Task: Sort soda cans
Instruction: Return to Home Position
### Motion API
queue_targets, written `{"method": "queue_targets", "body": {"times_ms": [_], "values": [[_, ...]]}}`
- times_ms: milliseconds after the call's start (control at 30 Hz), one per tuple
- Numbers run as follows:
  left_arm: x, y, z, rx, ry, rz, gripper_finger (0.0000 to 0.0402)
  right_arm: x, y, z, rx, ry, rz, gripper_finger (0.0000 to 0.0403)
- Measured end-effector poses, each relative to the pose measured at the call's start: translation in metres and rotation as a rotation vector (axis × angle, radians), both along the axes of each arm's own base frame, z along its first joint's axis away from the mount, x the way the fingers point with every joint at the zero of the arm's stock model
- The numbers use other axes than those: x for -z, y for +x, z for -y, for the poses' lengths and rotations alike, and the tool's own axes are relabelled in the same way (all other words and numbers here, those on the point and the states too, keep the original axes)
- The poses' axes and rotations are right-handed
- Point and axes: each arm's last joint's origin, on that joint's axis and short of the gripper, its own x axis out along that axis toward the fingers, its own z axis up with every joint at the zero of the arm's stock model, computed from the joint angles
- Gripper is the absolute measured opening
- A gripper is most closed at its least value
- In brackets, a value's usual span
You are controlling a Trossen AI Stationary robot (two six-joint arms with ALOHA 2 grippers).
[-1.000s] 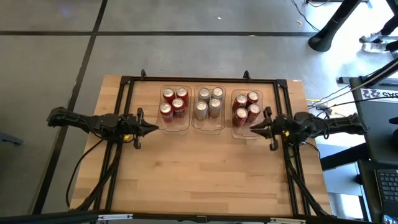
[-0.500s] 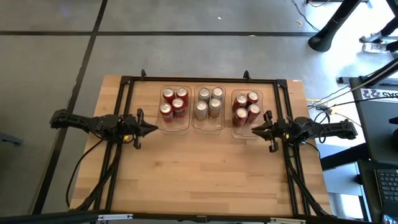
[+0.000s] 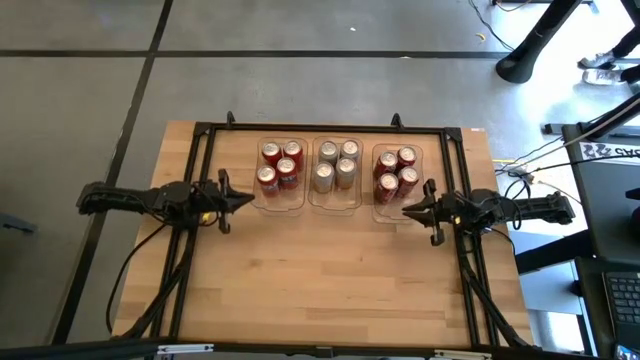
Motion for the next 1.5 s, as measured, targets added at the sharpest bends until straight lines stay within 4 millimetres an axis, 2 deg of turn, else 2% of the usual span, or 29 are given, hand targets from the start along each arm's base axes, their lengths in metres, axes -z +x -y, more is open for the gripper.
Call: {"method": "queue_targets", "body": {"times_ms": [1500], "values": [[0.0003,0.0000,-0.0017,-0.017,-0.003,0.000,0.0004,0.0013,0.0002,-0.0005,-0.016,0.001,-0.006,0.0049]]}}
